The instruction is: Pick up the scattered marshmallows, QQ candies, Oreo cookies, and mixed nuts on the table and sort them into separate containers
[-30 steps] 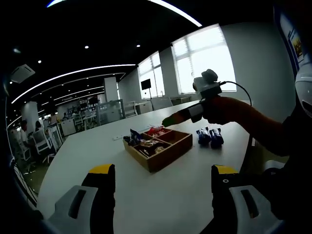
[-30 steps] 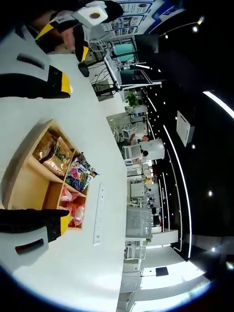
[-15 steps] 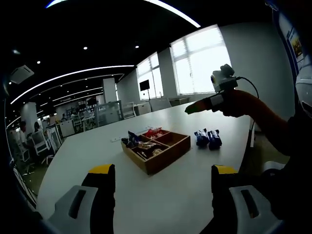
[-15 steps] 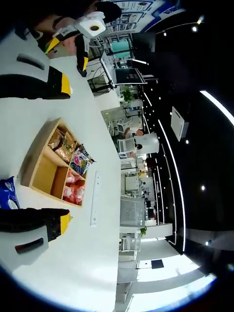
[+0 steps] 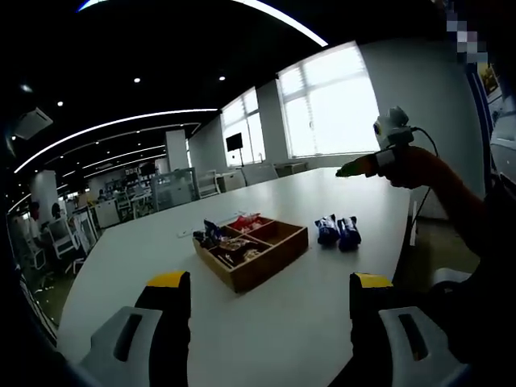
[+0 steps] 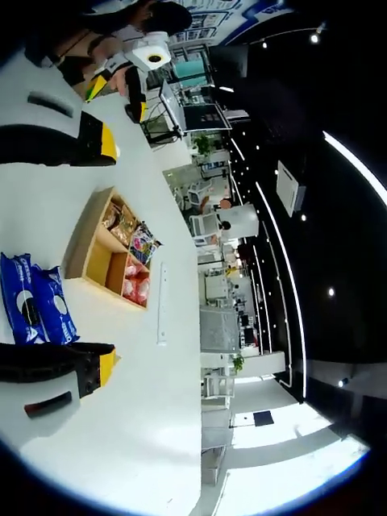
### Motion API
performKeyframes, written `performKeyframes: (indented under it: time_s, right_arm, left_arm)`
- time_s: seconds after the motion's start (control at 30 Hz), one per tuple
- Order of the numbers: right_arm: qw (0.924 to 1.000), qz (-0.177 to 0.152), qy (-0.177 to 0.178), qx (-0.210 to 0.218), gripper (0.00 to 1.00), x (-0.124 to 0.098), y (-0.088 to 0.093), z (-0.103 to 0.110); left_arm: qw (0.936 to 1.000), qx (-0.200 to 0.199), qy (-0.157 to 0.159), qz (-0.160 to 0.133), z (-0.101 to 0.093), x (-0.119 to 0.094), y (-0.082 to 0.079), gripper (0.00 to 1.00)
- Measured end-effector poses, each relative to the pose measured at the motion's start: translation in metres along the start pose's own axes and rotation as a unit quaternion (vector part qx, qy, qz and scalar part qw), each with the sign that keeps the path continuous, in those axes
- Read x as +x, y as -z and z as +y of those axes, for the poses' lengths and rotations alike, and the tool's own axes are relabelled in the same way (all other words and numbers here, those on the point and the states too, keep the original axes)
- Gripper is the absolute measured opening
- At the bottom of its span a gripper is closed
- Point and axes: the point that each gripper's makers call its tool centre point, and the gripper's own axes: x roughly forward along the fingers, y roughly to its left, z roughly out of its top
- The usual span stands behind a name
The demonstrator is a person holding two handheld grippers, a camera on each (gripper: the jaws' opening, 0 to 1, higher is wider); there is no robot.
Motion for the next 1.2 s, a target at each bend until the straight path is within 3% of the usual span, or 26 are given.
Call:
performKeyframes:
  time_s: [0.23,0.4,1.2]
  right_arm:
    - [0.9998,-0.013,0.016,0.005,0.86,-0.024,-0.003,-0.007]
    - [0.9994,-0.005,0.034,-0.003,0.86,-0.034,0.001,-0.015]
    - [0.9982,0.023,0.055,-0.003,0.86,-0.051,0.021,-0.031]
  left_arm:
    - [1.0000,0.002,0.003,0.000,-0.002,0.002,-0.002,0.84]
    - [1.0000,0.003,0.004,0.001,-0.004,0.004,-0.001,0.84]
    - [1.0000,0.007,0.002,-0.001,-0.004,0.002,-0.005,0.84]
